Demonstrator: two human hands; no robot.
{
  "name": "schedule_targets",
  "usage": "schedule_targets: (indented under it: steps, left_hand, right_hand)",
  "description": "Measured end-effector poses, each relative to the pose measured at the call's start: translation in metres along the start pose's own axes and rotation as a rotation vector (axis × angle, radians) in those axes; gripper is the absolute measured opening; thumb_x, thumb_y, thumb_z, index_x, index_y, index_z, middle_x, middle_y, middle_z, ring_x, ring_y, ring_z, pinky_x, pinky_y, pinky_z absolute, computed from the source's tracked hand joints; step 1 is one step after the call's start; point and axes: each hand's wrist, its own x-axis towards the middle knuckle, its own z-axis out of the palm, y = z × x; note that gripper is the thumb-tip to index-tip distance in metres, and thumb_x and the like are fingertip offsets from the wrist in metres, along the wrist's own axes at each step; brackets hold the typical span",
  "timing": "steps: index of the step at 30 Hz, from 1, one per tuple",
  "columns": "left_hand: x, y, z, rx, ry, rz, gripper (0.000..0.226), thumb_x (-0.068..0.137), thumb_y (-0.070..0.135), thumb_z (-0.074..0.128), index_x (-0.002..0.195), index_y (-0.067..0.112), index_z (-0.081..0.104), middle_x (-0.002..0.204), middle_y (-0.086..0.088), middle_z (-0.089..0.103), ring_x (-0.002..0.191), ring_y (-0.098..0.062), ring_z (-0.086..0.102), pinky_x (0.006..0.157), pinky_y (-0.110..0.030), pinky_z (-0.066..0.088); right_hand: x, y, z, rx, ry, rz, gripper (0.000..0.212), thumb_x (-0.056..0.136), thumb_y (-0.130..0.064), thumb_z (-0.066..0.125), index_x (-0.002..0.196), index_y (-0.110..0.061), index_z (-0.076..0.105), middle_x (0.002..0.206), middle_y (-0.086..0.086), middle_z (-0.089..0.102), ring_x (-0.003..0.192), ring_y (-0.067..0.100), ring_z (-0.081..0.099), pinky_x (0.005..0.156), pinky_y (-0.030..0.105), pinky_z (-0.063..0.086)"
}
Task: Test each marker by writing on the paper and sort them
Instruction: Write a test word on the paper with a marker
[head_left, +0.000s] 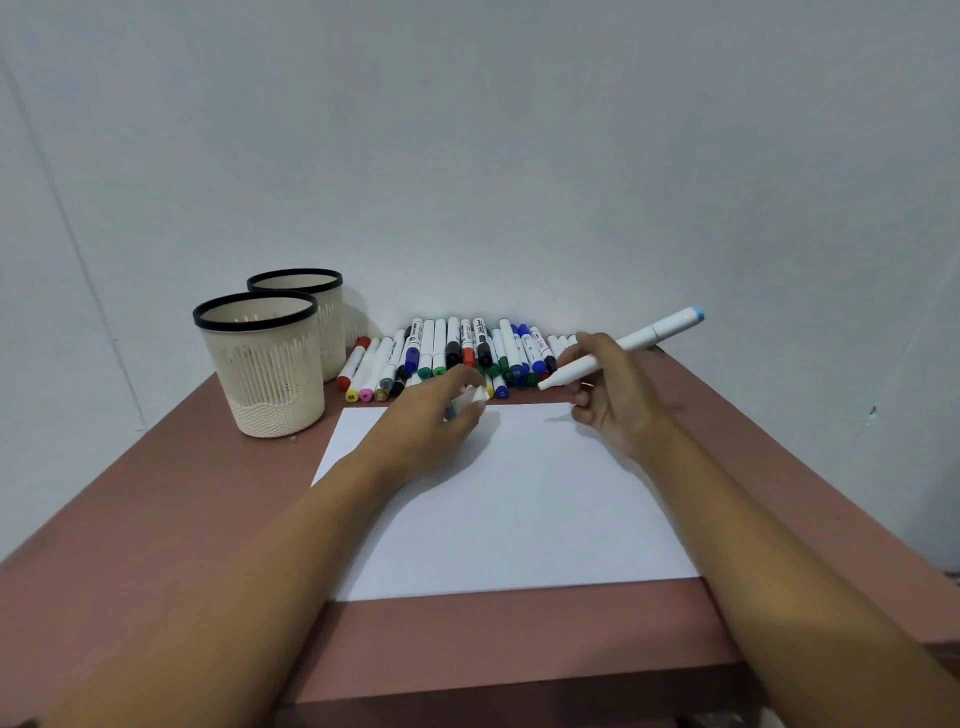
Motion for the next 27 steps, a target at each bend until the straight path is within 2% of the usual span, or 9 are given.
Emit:
schedule_targets:
  steps: [2, 9, 12, 16, 18, 21, 25, 27]
  left_hand:
    - [-0.001, 0.003, 0.001, -0.03, -0.002, 0.001, 0.026, 0.095, 0.028, 0.052, 0.12, 0.021, 0.052, 0.095, 0.0, 0.059, 0.088, -0.02, 0.056, 0.077, -0.03, 0.043]
    - [0.0, 0.011, 0.006, -0.147, 0.094, 0.003, 0.023, 0.088, 0.02, 0.064, 0.107, 0.008, 0.062, 0.081, 0.007, 0.056, 0.08, -0.013, 0.052, 0.074, -0.022, 0.041]
    - [0.0, 0.013, 0.008, -0.132, 0.114, 0.04, 0.022, 0.087, 0.02, 0.065, 0.107, 0.009, 0.063, 0.084, 0.003, 0.058, 0.078, -0.013, 0.051, 0.067, -0.013, 0.037]
    - [0.0, 0.015, 0.01, -0.165, 0.129, 0.105, 0.018, 0.086, 0.017, 0.067, 0.102, 0.011, 0.063, 0.084, -0.003, 0.061, 0.076, -0.015, 0.053, 0.065, -0.012, 0.037]
    - [-0.002, 0.016, 0.01, -0.192, 0.119, 0.1, 0.015, 0.087, 0.021, 0.066, 0.1, 0.018, 0.06, 0.078, 0.0, 0.059, 0.067, -0.007, 0.05, 0.059, -0.011, 0.036]
    - [-0.003, 0.019, 0.011, -0.233, 0.088, 0.059, 0.014, 0.088, 0.024, 0.065, 0.094, 0.025, 0.053, 0.064, 0.008, 0.05, 0.056, 0.0, 0.046, 0.053, -0.01, 0.034]
    - [-0.003, 0.021, 0.012, -0.329, 0.078, 0.029, 0.012, 0.086, 0.021, 0.067, 0.086, 0.013, 0.059, 0.068, -0.006, 0.063, 0.055, -0.005, 0.045, 0.054, -0.017, 0.034]
    - [-0.005, 0.024, 0.013, -0.387, 0.085, 0.046, 0.012, 0.086, 0.018, 0.068, 0.08, 0.014, 0.058, 0.064, 0.0, 0.062, 0.052, -0.002, 0.045, 0.052, -0.012, 0.032]
  right_hand:
    - [-0.005, -0.001, 0.007, 0.038, -0.063, 0.004, 0.033, 0.095, -0.029, 0.048, 0.066, -0.015, 0.053, 0.052, -0.001, 0.041, 0.043, 0.009, 0.032, 0.042, 0.02, 0.023]
    - [-0.01, 0.002, 0.016, 0.019, -0.105, -0.039, 0.031, 0.097, -0.027, 0.05, 0.069, -0.014, 0.052, 0.049, -0.002, 0.048, 0.043, 0.009, 0.04, 0.04, 0.018, 0.028]
    - [-0.012, 0.003, 0.019, -0.02, -0.127, -0.053, 0.032, 0.098, -0.027, 0.05, 0.069, -0.014, 0.051, 0.049, -0.001, 0.047, 0.044, 0.01, 0.039, 0.042, 0.018, 0.028]
    - [-0.015, 0.006, 0.026, -0.028, -0.111, -0.037, 0.029, 0.096, -0.027, 0.054, 0.072, -0.012, 0.054, 0.051, 0.003, 0.05, 0.043, 0.011, 0.043, 0.041, 0.018, 0.035]
    - [-0.017, 0.007, 0.03, -0.01, -0.082, -0.028, 0.029, 0.095, -0.027, 0.057, 0.07, -0.012, 0.054, 0.049, 0.003, 0.049, 0.041, 0.011, 0.043, 0.042, 0.019, 0.037]
    - [-0.018, 0.008, 0.032, 0.025, -0.039, -0.008, 0.033, 0.093, -0.029, 0.06, 0.065, -0.014, 0.05, 0.045, 0.0, 0.045, 0.037, 0.011, 0.037, 0.039, 0.019, 0.03]
    - [-0.019, 0.01, 0.033, 0.137, -0.025, 0.021, 0.038, 0.093, -0.023, 0.06, 0.062, -0.016, 0.038, 0.043, -0.002, 0.03, 0.036, 0.009, 0.019, 0.04, 0.02, 0.014]
    - [-0.02, 0.011, 0.034, 0.201, -0.017, 0.015, 0.035, 0.093, -0.014, 0.055, 0.062, -0.014, 0.038, 0.042, -0.003, 0.026, 0.034, 0.008, 0.017, 0.038, 0.018, 0.013]
